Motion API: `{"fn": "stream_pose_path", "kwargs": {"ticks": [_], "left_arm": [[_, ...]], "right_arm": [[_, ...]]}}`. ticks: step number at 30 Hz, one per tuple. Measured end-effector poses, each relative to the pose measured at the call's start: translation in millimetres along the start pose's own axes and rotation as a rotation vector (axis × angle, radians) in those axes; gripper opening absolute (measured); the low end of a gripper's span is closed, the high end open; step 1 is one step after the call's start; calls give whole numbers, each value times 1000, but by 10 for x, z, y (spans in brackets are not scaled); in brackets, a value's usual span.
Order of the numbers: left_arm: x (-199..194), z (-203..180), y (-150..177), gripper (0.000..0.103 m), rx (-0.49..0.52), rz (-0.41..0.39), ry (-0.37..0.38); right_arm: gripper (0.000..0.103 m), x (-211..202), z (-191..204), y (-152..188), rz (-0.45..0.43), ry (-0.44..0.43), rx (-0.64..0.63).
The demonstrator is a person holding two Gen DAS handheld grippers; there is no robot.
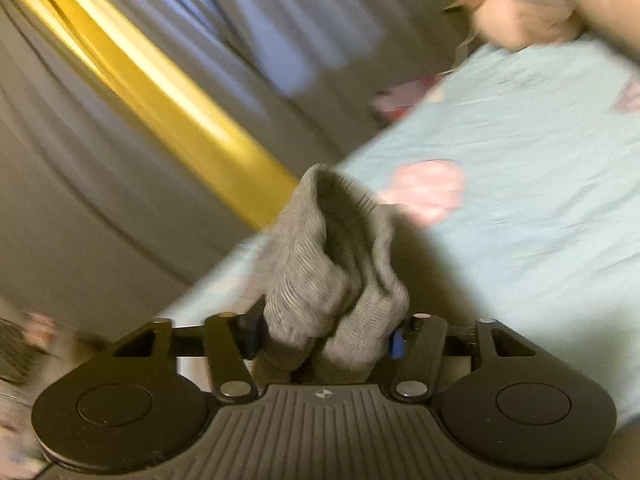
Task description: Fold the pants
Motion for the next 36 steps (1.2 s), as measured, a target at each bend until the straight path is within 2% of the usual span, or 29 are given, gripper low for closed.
{"fn": "stream_pose_path", "kwargs": {"ticks": [2,4,6,10,11,13,15,16,17,18,21,23,28,33,36], "left_arm": [[7,-9,9,92,9,5,-6],[29,-13,15,92,15,11,-17],[43,-9,21,92,17,18,-27],[48,0,21,93,15,21,-36],[53,0,23,93,18,23,-40],[66,-6,37,93,26,29,-53],[79,-7,48,93,35,34,-72],[81,-10,55,93,40,35,-81],[83,-15,58,93,46,34,-90],[84,-20,61,93,52,32,-99],[86,-45,66,94,73,27,-123],[77,-109,68,94,106,22,-134],[63,-561,-38,95,161,-39,-56],[321,-1317,-219,95,241,-32,-25],[600,-1710,-270,95,297,1,-45]], "right_arm": [[66,46,-60,106,50,82,-27],[68,13,-85,112,29,155,-100],[80,-49,-82,52,-10,184,-143],[85,-89,-57,-59,-63,105,-123],[90,-91,-31,-62,-65,88,-131],[91,-37,-10,-23,-56,70,-160],[95,119,-50,89,-3,82,-200],[95,242,-115,197,71,145,-237],[99,330,-174,299,145,192,-273],[99,391,-214,356,177,185,-273],[99,316,-274,242,118,83,-141],[99,292,-294,205,91,41,-116],[99,448,-399,351,166,13,-42],[99,477,-412,394,169,-9,-8],[99,503,-420,425,151,-12,-1]]}}
Point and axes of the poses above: each gripper's, at about its wrist camera, not at the fingertips, and x roughly the way its jaws point, z to its left, y to its underside, the point moved 9 cm from there along x, roughly the way its jaws point, and after that the axes turned 15 degrees about -x, right-handed, at the moved point
